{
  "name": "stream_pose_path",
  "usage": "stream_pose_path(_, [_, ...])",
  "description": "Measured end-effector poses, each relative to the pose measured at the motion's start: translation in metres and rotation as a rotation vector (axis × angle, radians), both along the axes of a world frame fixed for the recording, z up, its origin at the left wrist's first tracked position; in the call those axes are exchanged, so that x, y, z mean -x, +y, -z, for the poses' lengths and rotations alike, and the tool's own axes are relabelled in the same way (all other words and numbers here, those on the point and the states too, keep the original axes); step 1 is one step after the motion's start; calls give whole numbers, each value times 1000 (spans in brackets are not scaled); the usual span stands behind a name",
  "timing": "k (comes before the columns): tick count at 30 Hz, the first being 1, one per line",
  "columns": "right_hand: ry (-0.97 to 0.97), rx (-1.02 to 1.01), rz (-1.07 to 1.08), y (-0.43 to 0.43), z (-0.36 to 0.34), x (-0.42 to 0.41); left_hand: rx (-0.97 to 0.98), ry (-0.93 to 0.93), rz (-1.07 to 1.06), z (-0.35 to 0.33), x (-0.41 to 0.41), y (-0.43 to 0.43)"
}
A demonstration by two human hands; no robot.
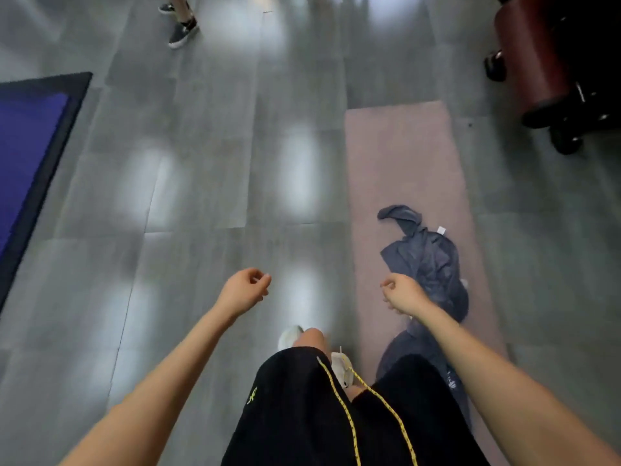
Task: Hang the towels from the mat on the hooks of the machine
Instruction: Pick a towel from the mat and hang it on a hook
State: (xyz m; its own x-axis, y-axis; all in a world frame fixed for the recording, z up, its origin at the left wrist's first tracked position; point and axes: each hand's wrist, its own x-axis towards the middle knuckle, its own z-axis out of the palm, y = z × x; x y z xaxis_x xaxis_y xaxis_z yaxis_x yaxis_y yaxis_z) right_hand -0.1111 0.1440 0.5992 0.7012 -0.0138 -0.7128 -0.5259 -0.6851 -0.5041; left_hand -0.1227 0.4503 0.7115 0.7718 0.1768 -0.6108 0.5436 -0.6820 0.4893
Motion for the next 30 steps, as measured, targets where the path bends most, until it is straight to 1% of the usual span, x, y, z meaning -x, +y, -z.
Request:
stream_pose_path(2, [7,7,70,-8,10,-21,6,60,128,20,-52,-21])
stream_pose_path(5, [62,37,287,-30,27,-42,-12,158,384,53,-129,-69])
stream_pose_path(7, [139,95,423,-48,40,-48,-35,187,551,74,-175,-102])
stream_pose_path(12, [298,176,866,-68,90,-53,-154,261,961,123,-284,-169])
stream_pose_path(14, [348,186,945,-62,115,-60,-213,246,1080,144,-322,-195])
stream_pose_path(18, [366,191,1034,-57,134,-98,-271,237,1201,197,-376,-243])
stream_pose_path(22, [333,256,1124,-75,181,-121,-310,209,1339,265,-409,-282])
stream_pose_path(26, [318,339,1141,-97,248,-132,-340,94,1357,347,-423,-312])
stream_pose_path(30, [235,373,1211,-118,337,-141,-311,-14,1385,443,-415,-337])
